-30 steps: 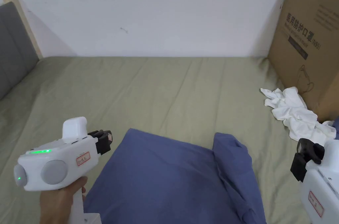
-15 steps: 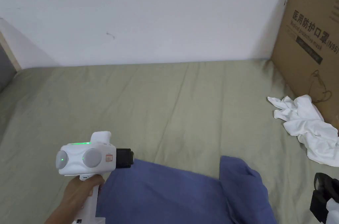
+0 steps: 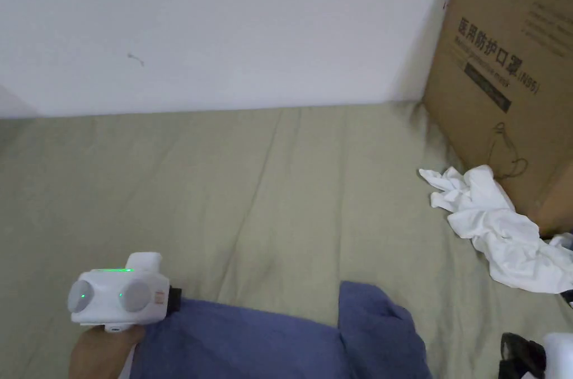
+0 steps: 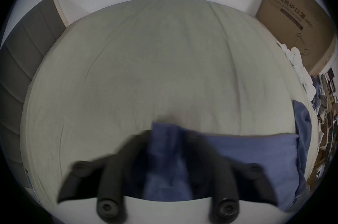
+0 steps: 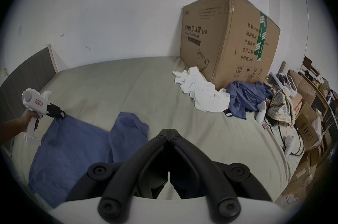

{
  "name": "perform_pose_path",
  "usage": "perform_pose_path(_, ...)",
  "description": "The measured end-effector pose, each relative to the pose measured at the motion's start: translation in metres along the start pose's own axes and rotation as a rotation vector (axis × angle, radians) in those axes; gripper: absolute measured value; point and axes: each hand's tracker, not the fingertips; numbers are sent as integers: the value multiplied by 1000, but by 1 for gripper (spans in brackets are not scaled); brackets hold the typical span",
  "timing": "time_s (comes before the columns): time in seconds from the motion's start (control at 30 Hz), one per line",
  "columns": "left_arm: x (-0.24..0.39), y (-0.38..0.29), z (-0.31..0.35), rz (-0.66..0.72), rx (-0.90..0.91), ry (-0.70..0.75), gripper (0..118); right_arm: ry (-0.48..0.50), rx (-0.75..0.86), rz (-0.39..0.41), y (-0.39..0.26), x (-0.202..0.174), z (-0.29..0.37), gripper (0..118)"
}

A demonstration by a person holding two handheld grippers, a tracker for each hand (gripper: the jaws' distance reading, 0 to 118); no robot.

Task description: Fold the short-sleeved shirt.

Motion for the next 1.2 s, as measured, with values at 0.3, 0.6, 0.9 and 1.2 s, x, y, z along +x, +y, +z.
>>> perform_pose_path(0.3, 1, -10, 63, 37, 148, -89, 8, 118, -251, -21, -7, -13, -90, 108)
perform_pose_path(0.6, -7, -17, 101, 40, 186, -124, 8, 114, -431, -21, -23, -42, -168, 84)
perform_pose_path(0.9, -11, -33, 105, 64, 178, -117, 8, 155, -368, 45, -23, -55, -147, 7)
perform_pose_path(1.2, -25, -51, 162, 135, 260, -122, 8, 208, -142, 47, 33, -38, -68, 6)
